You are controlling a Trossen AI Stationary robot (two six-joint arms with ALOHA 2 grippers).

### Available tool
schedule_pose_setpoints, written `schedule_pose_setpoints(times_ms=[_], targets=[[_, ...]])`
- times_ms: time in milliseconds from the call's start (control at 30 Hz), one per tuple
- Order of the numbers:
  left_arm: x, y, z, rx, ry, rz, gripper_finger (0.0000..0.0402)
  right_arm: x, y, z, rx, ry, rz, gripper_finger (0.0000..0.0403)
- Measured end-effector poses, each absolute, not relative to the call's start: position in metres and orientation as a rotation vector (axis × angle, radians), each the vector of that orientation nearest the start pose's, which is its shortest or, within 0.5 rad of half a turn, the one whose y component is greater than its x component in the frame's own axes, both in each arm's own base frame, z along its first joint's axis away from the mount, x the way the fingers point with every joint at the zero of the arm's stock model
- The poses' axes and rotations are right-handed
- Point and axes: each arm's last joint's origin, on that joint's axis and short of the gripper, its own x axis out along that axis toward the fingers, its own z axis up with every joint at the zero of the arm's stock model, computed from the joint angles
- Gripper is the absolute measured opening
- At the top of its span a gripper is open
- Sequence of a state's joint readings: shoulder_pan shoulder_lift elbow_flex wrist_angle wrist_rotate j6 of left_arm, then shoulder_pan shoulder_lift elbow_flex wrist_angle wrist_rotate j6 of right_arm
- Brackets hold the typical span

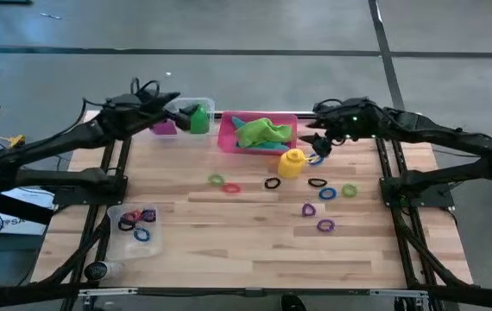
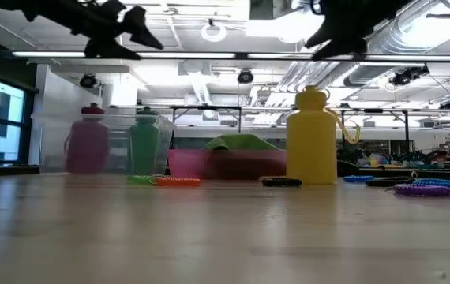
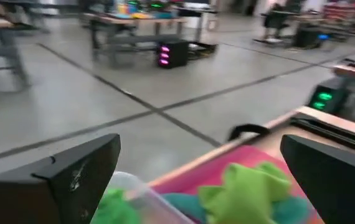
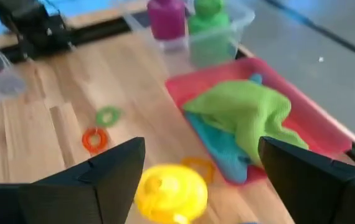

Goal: Pick & Place Sports Items
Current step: Put the purple spring keychain into the bottom transparent bin

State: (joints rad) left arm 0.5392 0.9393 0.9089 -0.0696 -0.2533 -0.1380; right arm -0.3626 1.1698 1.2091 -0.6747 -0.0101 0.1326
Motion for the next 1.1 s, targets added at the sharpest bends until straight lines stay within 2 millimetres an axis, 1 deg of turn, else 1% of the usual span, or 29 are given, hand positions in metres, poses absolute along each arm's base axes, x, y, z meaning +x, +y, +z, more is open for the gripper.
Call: schedule_pose_setpoints(times_ms=[167,300,500,733,867,1100], targets=[[0.180,0.100,0.357,-0.156,0.084,0.662,0.0360,0.221,-0.083,0.357,0.285,0.623,-0.395,0.0252],[0.185,0.091,0.356,-0.144,0.100,0.594,0.0360,0.221,-0.083,0.357,0.296,0.620,-0.403,0.0252],[0.190,0.083,0.356,-0.141,0.104,0.545,0.0360,0.221,-0.084,0.357,0.309,0.614,-0.411,0.0252],[0.193,0.074,0.356,-0.138,0.107,0.500,0.0360,0.225,-0.083,0.363,0.314,0.542,-0.407,0.0252],[0.195,0.068,0.356,-0.136,0.109,0.469,0.0360,0.228,-0.080,0.366,0.302,0.506,-0.389,0.0252],[0.198,0.059,0.356,-0.133,0.111,0.433,0.0360,0.231,-0.072,0.366,0.292,0.507,-0.354,0.0252]])
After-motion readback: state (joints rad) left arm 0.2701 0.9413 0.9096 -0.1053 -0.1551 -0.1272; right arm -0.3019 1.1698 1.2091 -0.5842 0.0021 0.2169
